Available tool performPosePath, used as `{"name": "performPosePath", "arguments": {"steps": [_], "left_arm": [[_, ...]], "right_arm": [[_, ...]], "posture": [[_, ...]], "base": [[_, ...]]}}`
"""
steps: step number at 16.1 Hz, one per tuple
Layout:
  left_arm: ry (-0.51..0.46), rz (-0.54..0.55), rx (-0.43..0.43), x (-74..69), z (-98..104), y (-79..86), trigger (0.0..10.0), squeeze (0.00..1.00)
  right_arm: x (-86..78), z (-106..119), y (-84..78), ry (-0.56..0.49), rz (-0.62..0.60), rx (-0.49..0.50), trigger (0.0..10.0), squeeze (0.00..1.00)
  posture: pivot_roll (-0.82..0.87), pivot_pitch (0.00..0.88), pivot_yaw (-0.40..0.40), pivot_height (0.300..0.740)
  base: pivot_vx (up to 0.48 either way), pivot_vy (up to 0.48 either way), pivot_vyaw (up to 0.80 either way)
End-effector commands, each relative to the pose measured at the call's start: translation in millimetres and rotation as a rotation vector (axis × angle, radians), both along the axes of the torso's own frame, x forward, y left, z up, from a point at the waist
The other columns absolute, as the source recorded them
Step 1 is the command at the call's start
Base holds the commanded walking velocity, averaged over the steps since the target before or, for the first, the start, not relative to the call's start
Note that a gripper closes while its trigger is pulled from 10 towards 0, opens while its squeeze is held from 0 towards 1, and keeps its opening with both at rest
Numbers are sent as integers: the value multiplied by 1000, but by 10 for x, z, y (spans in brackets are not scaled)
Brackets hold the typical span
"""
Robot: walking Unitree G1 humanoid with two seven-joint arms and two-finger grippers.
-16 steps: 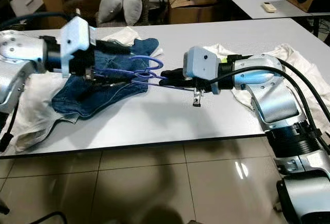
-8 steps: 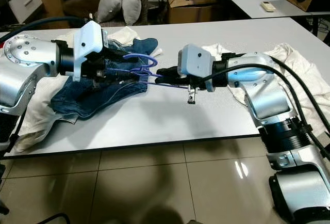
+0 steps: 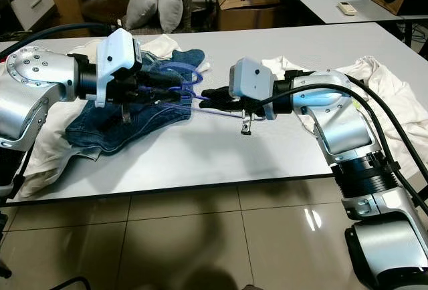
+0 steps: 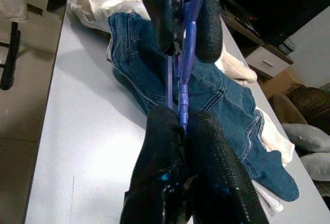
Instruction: Hang hanger
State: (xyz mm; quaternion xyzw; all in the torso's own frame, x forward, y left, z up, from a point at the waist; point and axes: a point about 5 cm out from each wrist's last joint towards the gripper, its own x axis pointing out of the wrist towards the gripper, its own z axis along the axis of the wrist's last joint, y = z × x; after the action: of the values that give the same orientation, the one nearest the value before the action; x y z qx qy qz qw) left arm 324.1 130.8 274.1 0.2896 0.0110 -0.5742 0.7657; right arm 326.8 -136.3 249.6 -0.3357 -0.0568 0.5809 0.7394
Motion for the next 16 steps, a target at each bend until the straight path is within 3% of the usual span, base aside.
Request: {"name": "performPosePath", "arguments": {"steps": [1, 2, 3, 4, 10, 11, 16], "left_arm": [[0, -17, -5, -35, 22, 16, 0, 0], [4, -31, -3, -51, 30, 17, 0, 0], [9, -49, 2, -68, 34, 19, 0, 0], [15, -65, 4, -85, 39, 18, 0, 0], [-2, -99, 16, -123, 78, 3, 0, 0], [-10, -111, 21, -139, 85, -14, 0, 0], [-37, -159, 42, -210, 122, -71, 0, 0]], "right_arm": [[-6, 95, 29, 3, 28, 32, 10000, 0], [-6, 92, 21, 25, 29, 40, 10000, 114], [-6, 89, 10, 37, 30, 42, 10000, 953], [-9, 92, 0, 56, 35, 53, 10000, 1000], [-46, 156, 12, 74, 63, 126, 10000, 1000], [-46, 143, 37, 86, 60, 126, 10000, 0], [-42, 103, 151, 147, 95, 164, 10000, 0]], "posture": [[-62, 0, 75, 740], [-61, 0, 76, 740], [-62, 0, 75, 740], [-61, 0, 74, 740], [-64, 0, 70, 740], [-64, 0, 70, 740], [-59, 0, 68, 740]], "base": [[0, 0, 0], [0, 0, 0], [0, 0, 0], [0, 0, 0], [0, 0, 0], [0, 0, 0], [0, 0, 0]]}}
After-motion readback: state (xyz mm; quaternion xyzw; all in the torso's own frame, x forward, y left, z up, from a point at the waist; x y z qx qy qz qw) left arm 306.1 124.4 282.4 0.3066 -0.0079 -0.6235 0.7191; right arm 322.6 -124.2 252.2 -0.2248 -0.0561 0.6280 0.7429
